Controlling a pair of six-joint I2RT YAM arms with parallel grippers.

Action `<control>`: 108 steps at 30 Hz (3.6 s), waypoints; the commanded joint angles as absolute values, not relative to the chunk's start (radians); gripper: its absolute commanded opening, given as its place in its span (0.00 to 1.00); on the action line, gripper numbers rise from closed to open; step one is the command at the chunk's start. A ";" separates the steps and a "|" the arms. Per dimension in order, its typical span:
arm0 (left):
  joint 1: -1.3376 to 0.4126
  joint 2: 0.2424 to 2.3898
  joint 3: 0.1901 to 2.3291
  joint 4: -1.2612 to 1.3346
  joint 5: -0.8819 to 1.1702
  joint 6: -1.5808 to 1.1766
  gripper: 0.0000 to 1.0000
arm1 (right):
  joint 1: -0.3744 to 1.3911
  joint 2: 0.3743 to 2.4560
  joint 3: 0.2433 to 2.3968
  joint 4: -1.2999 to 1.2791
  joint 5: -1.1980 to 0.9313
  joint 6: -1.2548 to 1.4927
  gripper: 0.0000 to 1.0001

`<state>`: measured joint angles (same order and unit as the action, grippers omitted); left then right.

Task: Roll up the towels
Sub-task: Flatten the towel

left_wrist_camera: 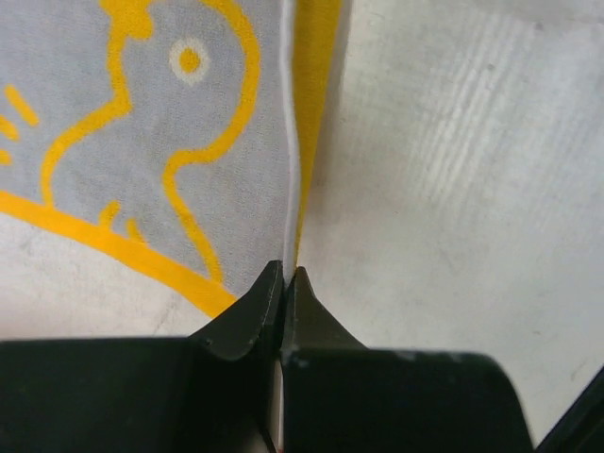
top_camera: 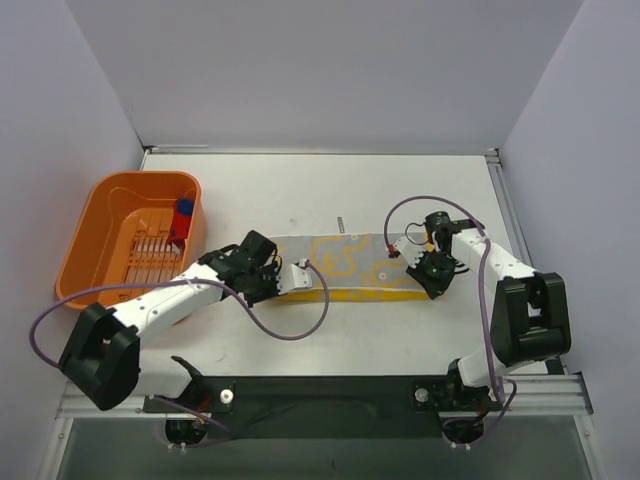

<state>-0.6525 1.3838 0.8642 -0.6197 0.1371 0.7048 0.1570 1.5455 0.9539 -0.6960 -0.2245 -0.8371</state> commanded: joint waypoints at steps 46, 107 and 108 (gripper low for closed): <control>-0.396 1.911 1.250 -0.752 0.420 0.489 0.44 | 0.045 1.922 1.188 -0.818 -0.270 -0.573 0.16; -0.336 1.836 1.167 -0.838 0.308 0.563 0.15 | -0.018 1.829 1.279 -0.933 -0.340 -0.469 0.07; -0.337 1.838 1.170 -0.836 0.307 0.563 0.16 | -0.021 1.829 1.291 -0.908 -0.342 -0.448 0.08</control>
<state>-0.3359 1.8126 1.1450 -0.8310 0.3252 0.5255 -0.0135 1.8984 1.2171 -0.9146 -0.2798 -0.4873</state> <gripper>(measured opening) 0.149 0.075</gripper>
